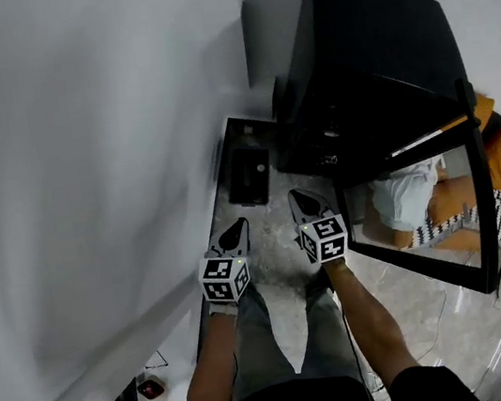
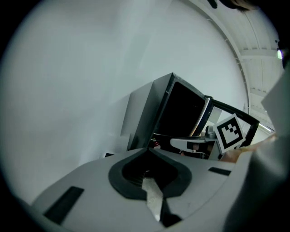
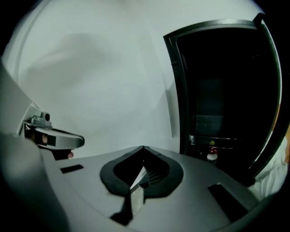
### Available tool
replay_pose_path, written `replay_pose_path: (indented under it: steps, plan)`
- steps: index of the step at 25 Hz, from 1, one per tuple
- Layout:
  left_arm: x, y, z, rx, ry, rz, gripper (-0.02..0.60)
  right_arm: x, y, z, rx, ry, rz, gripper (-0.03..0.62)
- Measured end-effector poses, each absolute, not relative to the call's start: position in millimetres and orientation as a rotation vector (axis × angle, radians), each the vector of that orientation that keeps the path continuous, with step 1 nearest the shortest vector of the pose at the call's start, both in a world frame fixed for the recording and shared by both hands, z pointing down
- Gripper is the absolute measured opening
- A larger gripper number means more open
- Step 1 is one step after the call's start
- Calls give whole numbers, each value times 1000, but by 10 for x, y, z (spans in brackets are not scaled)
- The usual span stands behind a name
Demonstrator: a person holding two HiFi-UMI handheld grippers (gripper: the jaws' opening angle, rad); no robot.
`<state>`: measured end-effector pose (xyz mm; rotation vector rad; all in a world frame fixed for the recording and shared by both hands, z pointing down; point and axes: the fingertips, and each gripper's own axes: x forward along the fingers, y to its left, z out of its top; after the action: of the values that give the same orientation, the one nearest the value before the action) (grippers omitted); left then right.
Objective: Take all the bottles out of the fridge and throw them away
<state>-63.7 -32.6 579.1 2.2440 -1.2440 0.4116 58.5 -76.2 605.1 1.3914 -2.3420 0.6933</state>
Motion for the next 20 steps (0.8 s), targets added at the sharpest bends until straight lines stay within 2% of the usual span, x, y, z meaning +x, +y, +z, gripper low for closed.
replay_pose_path:
  steps: [9, 20]
  plan:
    - [-271, -259, 4577, 2323, -1251, 279, 3, 921, -480, 4829, 1485, -2393, 646, 8]
    - [172, -246, 3715, 2438, -1174, 236, 3, 1477, -152, 3921, 1609, -2417, 705, 8]
